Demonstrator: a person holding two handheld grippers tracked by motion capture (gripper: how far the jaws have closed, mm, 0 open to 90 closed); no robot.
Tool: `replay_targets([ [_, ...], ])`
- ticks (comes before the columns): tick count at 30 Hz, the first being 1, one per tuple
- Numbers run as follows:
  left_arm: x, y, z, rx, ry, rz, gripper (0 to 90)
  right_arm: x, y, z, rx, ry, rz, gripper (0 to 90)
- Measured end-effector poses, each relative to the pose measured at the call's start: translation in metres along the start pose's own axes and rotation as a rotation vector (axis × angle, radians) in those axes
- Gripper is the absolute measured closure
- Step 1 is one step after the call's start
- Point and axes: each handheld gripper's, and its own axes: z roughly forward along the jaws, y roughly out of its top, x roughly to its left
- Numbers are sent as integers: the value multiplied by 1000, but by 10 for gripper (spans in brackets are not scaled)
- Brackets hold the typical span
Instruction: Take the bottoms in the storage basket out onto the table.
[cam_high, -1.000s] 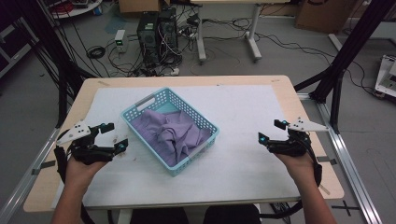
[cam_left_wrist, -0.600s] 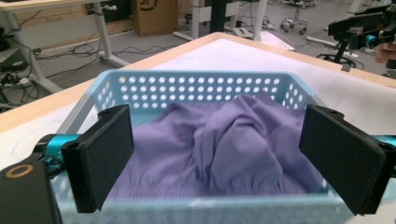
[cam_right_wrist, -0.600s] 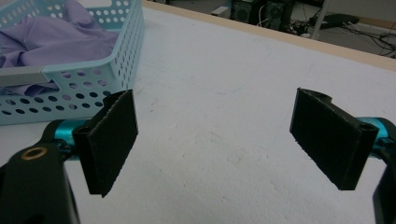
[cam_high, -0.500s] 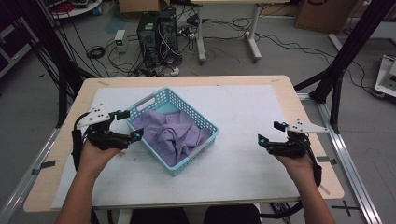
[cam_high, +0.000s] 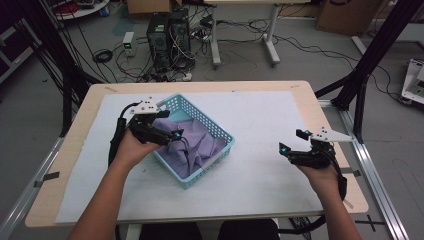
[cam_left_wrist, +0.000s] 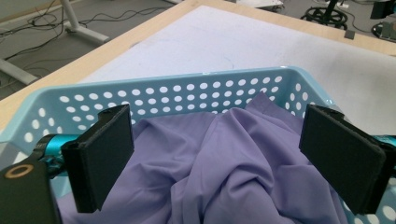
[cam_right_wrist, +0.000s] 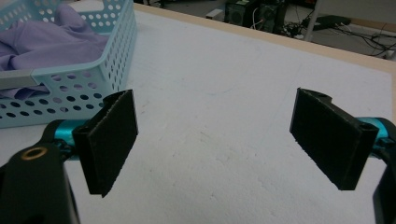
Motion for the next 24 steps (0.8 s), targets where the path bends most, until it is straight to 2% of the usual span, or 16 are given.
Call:
replay_targets([
  [7,2,4,23,58,-15,-7,101,0,-1,2,6,1,3,154],
  [8,3,5,31,89,-20,-12,101,1,-1,3,12,4,2,154],
  [9,3,5,31,89,-20,-12,101,1,-1,3,12,4,2,154],
  [13,3,6,48,156,-34,-10,101,2,-1,3,11,3,-11,154],
  [18,4,5,61,230,-23,3,102,1,-2,3,13,1,-3,155],
  [19,4,5,61,230,-23,3,102,1,-2,3,13,1,-3,155],
  [21,5,4,66,302,-7,23,102,0,-2,2,12,1,1,154],
  [22,5,4,66,302,-7,23,102,0,-2,2,10,-1,-1,154],
  [23,6,4,70,335,-10,33,102,0,-2,3,13,0,3,155],
  [24,6,4,70,335,-10,33,103,0,-2,3,13,0,3,155],
])
